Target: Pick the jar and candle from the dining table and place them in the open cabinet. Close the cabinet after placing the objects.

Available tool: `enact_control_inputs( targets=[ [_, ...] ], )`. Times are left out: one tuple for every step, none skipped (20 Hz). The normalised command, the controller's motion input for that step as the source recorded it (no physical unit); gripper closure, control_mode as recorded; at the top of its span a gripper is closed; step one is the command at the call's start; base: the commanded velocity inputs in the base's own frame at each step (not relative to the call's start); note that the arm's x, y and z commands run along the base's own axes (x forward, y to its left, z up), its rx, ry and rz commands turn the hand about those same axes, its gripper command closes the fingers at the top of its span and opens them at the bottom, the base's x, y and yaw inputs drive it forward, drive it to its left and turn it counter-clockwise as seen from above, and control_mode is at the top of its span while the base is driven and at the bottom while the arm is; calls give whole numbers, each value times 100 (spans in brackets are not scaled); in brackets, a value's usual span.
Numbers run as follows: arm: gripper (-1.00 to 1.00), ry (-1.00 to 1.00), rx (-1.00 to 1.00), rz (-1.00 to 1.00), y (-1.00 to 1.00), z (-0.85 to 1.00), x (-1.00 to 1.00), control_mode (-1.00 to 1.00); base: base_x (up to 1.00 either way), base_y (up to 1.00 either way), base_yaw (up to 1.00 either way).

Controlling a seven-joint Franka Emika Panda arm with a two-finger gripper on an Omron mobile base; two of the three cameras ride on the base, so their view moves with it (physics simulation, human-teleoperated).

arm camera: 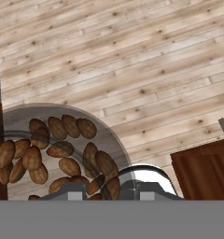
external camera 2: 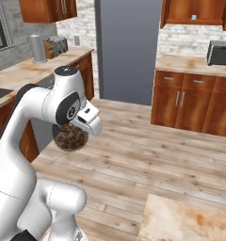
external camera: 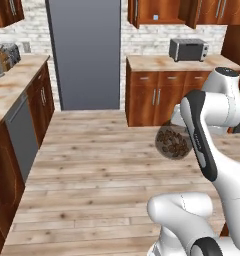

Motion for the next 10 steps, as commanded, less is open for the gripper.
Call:
enact_control_inputs(
  targets=[
    [100,0,0,0,0,0,0,100,41,-6,-1],
    [100,0,0,0,0,0,0,100,41,-7,-1],
    [100,0,0,0,0,0,0,100,41,-8,-1],
    [100,0,0,0,0,0,0,100,41,-8,-1],
    [100,0,0,0,0,0,0,100,41,-8,0],
    [100,0,0,0,0,0,0,100,41,-8,0],
    [100,0,0,0,0,0,0,100,41,-8,0],
    [100,0,0,0,0,0,0,100,40,-8,-1],
    [100,0,0,0,0,0,0,100,40,-8,-1],
    [100,0,0,0,0,0,0,100,39,-9,-2]
  ],
)
